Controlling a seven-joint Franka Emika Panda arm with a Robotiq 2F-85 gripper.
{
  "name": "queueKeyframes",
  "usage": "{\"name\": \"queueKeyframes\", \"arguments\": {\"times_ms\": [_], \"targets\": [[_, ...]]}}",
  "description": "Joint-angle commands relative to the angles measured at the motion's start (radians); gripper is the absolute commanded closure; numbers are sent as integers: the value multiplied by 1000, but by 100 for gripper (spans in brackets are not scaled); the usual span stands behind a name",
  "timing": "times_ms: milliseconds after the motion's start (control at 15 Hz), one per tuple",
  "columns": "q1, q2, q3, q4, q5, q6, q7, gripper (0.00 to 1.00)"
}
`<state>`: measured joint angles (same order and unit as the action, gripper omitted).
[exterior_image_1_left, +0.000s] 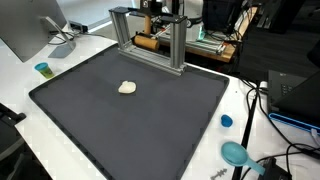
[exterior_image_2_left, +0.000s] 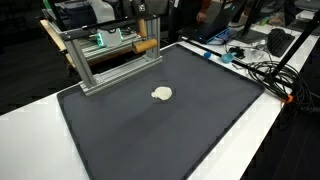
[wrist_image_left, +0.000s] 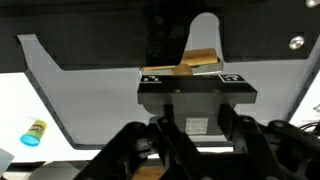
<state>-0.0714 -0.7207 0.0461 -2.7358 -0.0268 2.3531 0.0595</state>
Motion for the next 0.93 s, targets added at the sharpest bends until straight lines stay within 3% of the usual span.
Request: {"name": "queueKeyframes", "arguments": {"times_ms": [0,867], "targets": [[32,-30,-25,-3,8,-56,-19,79],[63,-62,-56,-5,6,-207,-88,79]]}}
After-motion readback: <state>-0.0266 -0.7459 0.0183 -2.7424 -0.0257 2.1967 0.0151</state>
